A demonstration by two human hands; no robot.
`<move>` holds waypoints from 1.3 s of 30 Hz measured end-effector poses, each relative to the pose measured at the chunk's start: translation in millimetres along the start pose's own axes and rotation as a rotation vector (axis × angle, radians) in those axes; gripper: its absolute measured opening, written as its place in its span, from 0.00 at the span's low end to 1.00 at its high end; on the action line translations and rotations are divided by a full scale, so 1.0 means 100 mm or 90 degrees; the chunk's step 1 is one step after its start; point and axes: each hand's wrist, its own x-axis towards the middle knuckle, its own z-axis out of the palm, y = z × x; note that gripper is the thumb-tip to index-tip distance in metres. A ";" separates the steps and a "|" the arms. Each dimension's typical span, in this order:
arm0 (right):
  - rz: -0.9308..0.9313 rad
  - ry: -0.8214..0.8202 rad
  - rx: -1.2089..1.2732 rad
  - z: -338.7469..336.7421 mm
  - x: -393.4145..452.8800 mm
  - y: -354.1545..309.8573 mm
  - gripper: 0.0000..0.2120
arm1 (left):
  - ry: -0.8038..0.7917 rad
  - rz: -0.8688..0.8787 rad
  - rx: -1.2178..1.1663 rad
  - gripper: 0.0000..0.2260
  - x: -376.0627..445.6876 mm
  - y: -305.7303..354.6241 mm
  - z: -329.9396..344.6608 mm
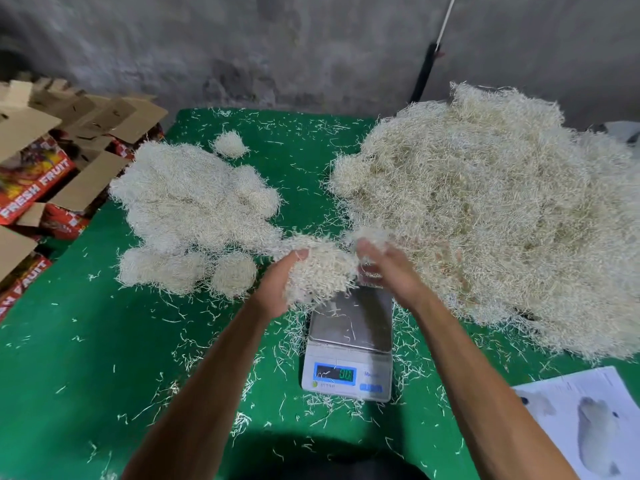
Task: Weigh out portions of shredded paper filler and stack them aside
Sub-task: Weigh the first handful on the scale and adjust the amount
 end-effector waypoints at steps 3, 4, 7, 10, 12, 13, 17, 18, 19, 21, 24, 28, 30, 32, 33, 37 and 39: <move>0.024 -0.012 -0.044 0.36 0.02 0.13 0.26 | -0.158 -0.026 -0.028 0.26 -0.02 -0.02 0.17; 0.032 0.018 -0.045 0.40 0.03 0.15 0.30 | -0.178 -0.037 -0.034 0.25 -0.03 -0.04 0.18; 0.032 0.042 -0.045 0.34 0.05 0.16 0.36 | -0.106 -0.048 0.053 0.31 -0.07 -0.11 0.14; 0.035 0.076 -0.007 0.19 0.11 0.07 0.33 | -0.018 -0.038 0.139 0.39 -0.06 -0.15 0.11; 0.056 0.113 0.063 0.06 0.20 0.02 0.23 | -0.020 -0.018 0.159 0.37 -0.08 -0.13 0.09; 0.077 0.150 0.115 -0.04 0.26 -0.01 0.17 | -0.029 0.006 0.162 0.33 -0.08 -0.12 0.05; 0.093 0.308 0.271 -0.60 0.34 -0.08 0.15 | 0.068 0.050 0.146 0.21 -0.13 -0.08 -0.24; 0.072 0.315 0.286 -0.68 0.34 -0.10 0.18 | 0.091 0.048 0.150 0.21 -0.15 -0.08 -0.29; 0.052 0.308 0.303 -0.69 0.35 -0.12 0.21 | 0.092 0.055 0.155 0.20 -0.14 -0.09 -0.33; 0.018 0.260 0.280 -0.54 0.31 -0.17 0.24 | 0.090 0.080 0.171 0.19 -0.12 -0.10 -0.33; -0.006 0.035 0.066 -0.13 0.20 -0.16 0.30 | 0.070 0.050 0.115 0.16 -0.14 -0.04 -0.15; 0.038 -0.173 -0.129 0.23 0.19 -0.01 0.35 | 0.048 0.023 0.019 0.14 -0.11 0.03 0.04; 0.021 -0.161 -0.161 0.21 0.24 0.00 0.26 | 0.070 0.022 0.013 0.15 -0.14 0.08 0.04; -0.024 -0.102 -0.214 0.11 0.32 -0.04 0.15 | 0.092 0.008 0.059 0.19 -0.17 0.12 0.04; -0.042 -0.061 -0.260 0.05 0.37 -0.06 0.11 | 0.107 -0.010 0.087 0.20 -0.18 0.12 0.05; -0.034 0.215 -0.322 -0.25 0.50 -0.01 0.09 | 0.119 0.036 0.014 0.10 -0.25 0.08 -0.02; 0.003 0.332 -0.232 -0.46 0.49 0.01 0.10 | 0.135 0.069 0.011 0.13 -0.27 0.08 -0.12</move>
